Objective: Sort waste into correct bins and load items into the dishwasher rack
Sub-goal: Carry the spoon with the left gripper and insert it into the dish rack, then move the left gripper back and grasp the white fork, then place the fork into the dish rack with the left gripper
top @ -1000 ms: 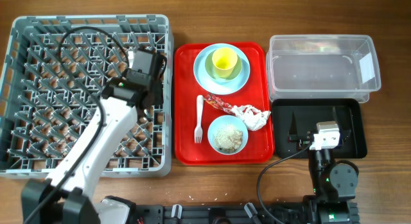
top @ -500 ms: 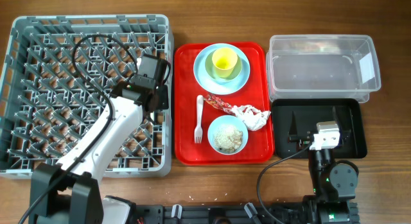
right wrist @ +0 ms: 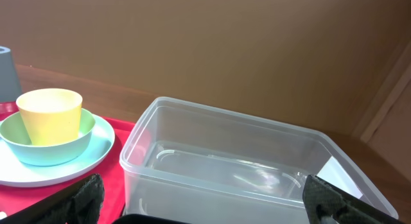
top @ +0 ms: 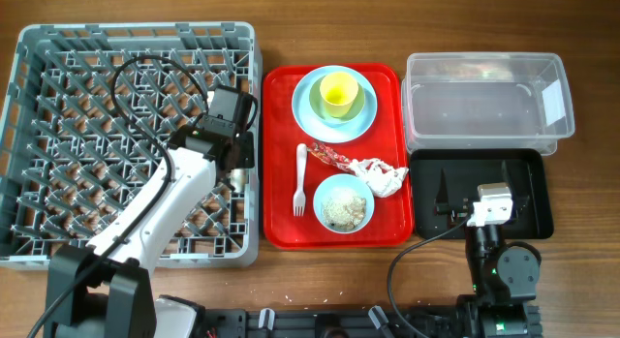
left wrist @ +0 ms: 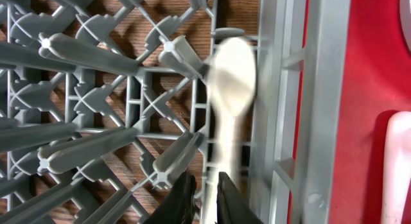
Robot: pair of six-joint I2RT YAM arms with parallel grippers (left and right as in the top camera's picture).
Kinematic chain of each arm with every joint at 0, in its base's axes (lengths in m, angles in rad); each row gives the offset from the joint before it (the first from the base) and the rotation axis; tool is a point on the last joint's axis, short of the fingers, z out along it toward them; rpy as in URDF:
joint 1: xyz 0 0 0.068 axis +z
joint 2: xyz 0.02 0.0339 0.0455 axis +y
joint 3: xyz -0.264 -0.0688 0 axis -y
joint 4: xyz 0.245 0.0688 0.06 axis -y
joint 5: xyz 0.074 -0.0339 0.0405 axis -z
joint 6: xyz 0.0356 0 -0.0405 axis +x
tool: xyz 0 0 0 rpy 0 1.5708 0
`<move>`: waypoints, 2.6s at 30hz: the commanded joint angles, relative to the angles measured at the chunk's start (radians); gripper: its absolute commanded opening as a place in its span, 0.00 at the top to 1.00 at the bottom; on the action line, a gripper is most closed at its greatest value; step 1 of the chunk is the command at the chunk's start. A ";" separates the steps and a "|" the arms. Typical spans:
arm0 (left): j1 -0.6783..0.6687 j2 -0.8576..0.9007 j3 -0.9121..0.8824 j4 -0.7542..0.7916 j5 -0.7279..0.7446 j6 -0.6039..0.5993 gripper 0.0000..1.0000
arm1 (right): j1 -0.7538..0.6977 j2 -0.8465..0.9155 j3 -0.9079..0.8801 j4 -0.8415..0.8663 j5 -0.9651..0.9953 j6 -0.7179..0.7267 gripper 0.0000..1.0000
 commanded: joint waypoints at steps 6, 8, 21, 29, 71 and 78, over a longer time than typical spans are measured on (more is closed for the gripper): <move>0.002 -0.023 0.070 0.002 -0.026 0.005 0.88 | -0.004 -0.002 -0.001 0.006 -0.016 0.017 0.00; -0.014 -0.061 0.125 -0.023 0.009 -0.020 0.88 | -0.004 -0.002 -0.001 0.006 -0.017 0.016 0.00; -0.285 -0.076 0.068 -0.040 0.166 -0.266 0.63 | -0.004 -0.002 -0.001 0.006 -0.016 0.016 0.00; -0.303 0.126 0.058 -0.005 0.168 -0.285 0.58 | -0.004 -0.002 -0.001 0.006 -0.016 0.017 0.00; -0.051 -0.163 0.180 -0.358 -0.182 -0.095 0.96 | -0.004 -0.002 -0.001 0.006 -0.016 0.016 0.00; 0.013 0.009 0.180 -0.352 -0.076 0.006 0.96 | -0.004 -0.002 -0.001 0.006 -0.016 0.016 0.00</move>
